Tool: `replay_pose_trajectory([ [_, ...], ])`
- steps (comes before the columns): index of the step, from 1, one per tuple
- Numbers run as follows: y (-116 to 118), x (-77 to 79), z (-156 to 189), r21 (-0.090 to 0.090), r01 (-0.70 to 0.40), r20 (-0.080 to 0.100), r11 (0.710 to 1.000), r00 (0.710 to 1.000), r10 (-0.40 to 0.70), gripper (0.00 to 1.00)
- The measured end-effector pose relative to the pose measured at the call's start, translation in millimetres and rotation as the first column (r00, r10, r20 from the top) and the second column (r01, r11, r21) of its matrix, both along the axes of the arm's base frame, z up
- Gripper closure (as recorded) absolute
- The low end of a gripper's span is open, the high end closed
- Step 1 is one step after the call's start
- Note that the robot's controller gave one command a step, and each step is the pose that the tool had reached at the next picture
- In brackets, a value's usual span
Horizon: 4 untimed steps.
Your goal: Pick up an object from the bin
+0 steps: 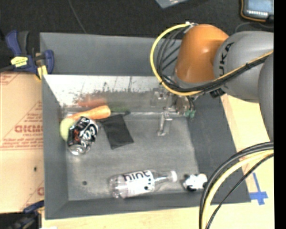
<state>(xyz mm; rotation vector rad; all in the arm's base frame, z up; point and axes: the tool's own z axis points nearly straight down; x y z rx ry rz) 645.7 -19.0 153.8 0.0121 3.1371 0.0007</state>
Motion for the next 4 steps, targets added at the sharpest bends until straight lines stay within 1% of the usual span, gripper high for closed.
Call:
replay_pose_trajectory([
  [1,37.2,-30.2,-46.4,0.001,0.010,0.002,1.000,1.000,-0.010,0.00],
  [2,55.3,-31.5,-65.2,0.000,-0.022,-0.010,1.000,1.000,0.022,0.00],
  [3,85.2,-24.0,-66.6,0.000,-0.031,0.005,1.000,1.000,0.031,0.00],
  [4,112.7,-27.9,-78.0,0.004,0.019,-0.004,1.000,1.000,-0.019,0.00],
])
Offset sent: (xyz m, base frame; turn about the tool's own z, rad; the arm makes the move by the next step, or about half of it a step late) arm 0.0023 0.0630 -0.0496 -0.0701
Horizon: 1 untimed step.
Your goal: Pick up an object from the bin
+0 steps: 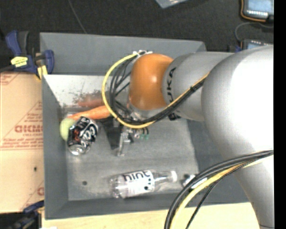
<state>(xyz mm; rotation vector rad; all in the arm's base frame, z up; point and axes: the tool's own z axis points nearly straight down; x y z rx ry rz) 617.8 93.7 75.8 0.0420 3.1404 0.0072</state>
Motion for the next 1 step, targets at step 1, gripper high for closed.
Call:
replay_pose_trajectory([
  [1,-0.4,7.6,-4.3,-0.002,0.096,0.014,0.995,0.995,-0.096,1.00],
])
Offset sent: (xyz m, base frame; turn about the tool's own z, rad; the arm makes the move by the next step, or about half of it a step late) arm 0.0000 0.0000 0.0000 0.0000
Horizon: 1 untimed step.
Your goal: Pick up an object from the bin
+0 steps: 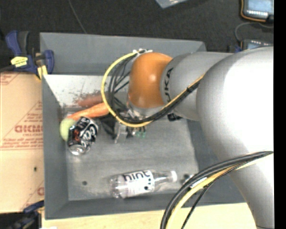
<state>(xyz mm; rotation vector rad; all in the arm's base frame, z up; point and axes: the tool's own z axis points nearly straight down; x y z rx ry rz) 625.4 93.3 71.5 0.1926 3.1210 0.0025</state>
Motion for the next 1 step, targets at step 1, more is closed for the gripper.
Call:
replay_pose_trajectory([
  [1,0.0,0.0,0.0,0.000,0.000,0.000,1.000,1.000,0.000,1.00],
])
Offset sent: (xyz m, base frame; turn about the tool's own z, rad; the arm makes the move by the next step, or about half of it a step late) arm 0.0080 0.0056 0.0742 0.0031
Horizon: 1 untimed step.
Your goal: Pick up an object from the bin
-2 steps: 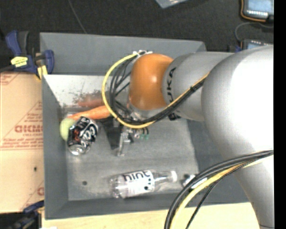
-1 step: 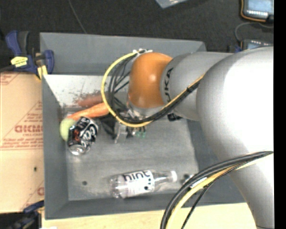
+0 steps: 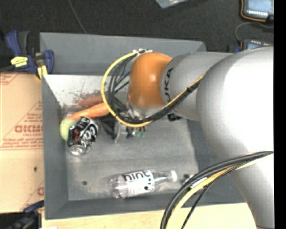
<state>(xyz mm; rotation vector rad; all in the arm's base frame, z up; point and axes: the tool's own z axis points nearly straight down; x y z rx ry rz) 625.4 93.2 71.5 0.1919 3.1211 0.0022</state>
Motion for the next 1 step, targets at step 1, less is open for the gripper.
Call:
replay_pose_trajectory([
  [1,2.4,3.7,44.9,0.000,-0.001,-0.006,1.000,1.000,0.001,1.00],
])
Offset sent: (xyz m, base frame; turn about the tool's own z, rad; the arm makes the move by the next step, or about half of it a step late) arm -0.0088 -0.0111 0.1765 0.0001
